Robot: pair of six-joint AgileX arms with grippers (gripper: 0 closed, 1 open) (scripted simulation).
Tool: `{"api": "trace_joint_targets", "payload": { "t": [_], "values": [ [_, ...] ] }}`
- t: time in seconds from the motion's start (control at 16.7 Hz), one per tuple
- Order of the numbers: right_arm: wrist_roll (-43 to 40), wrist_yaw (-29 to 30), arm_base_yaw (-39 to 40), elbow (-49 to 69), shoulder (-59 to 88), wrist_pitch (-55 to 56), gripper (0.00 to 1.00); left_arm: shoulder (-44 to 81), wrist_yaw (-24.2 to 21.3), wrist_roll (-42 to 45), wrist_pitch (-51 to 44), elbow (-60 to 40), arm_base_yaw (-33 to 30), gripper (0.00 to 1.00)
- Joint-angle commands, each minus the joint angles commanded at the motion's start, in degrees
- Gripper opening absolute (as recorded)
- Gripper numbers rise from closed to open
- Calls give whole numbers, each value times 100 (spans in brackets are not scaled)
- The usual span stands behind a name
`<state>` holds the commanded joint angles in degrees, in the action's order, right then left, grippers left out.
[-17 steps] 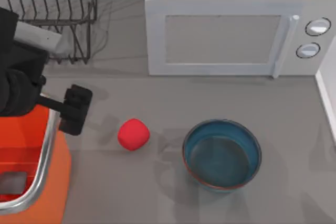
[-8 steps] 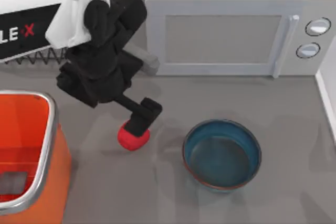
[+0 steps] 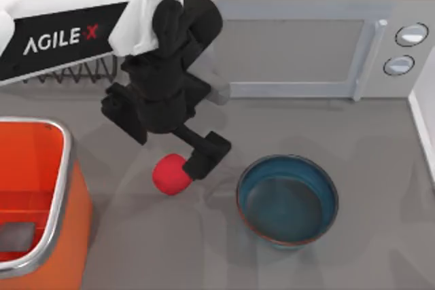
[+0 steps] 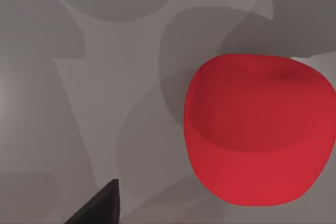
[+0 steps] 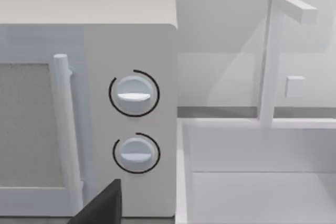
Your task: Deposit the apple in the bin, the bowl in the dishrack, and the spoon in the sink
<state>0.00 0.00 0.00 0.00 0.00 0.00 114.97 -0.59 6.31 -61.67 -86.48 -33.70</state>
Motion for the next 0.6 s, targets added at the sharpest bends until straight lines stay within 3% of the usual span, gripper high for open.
{"api": "trace_joint_targets", "payload": {
  "t": [0.24,0.6],
  "values": [
    [0,0,0,0,0,0,100,21,1,13,114,91,20,100],
    [0,0,0,0,0,0,100,482,-3,7,1284,764,5,100]
  ]
}}
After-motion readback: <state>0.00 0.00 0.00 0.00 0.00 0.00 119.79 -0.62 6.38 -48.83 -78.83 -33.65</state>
